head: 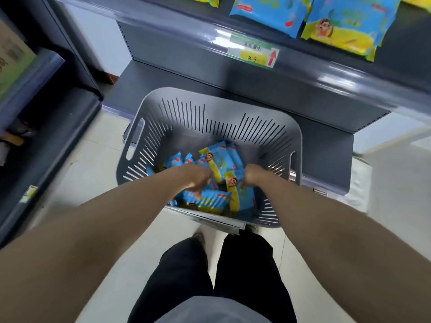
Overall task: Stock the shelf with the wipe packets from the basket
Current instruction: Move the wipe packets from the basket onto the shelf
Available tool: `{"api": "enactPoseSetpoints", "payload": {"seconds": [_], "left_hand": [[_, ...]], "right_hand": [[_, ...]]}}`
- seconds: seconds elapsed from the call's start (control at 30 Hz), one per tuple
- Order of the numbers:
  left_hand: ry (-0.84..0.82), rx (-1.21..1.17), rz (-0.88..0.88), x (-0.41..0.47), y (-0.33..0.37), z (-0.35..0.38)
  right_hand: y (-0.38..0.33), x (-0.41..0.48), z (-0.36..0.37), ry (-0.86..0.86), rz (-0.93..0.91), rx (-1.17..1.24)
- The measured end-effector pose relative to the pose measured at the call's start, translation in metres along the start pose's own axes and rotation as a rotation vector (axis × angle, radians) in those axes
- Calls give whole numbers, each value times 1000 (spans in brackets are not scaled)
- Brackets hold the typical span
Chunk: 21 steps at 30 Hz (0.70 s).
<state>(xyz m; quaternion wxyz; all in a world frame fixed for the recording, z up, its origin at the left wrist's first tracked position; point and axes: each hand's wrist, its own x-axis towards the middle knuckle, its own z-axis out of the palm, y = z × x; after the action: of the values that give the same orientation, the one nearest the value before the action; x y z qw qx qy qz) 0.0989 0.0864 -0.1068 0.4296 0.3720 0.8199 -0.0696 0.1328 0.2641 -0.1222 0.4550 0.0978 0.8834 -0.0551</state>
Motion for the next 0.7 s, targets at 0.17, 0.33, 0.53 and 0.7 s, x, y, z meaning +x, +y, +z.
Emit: {"api": "enactPoseSetpoints", "payload": {"seconds": [0.17,0.33,0.53,0.7], "left_hand": [[-100,103,-11,10,1,1],[-84,83,-19,8,3,-2],[74,-74,1,-21,-6,-36],[251,-121,13,-57,-1,-91]], "right_hand": [[-3,11,10,-40,3,53],[-3,14,19,47,87,251],[-8,-9,-24,195,-9,207],[2,-72,-89,376,-214,45]]}}
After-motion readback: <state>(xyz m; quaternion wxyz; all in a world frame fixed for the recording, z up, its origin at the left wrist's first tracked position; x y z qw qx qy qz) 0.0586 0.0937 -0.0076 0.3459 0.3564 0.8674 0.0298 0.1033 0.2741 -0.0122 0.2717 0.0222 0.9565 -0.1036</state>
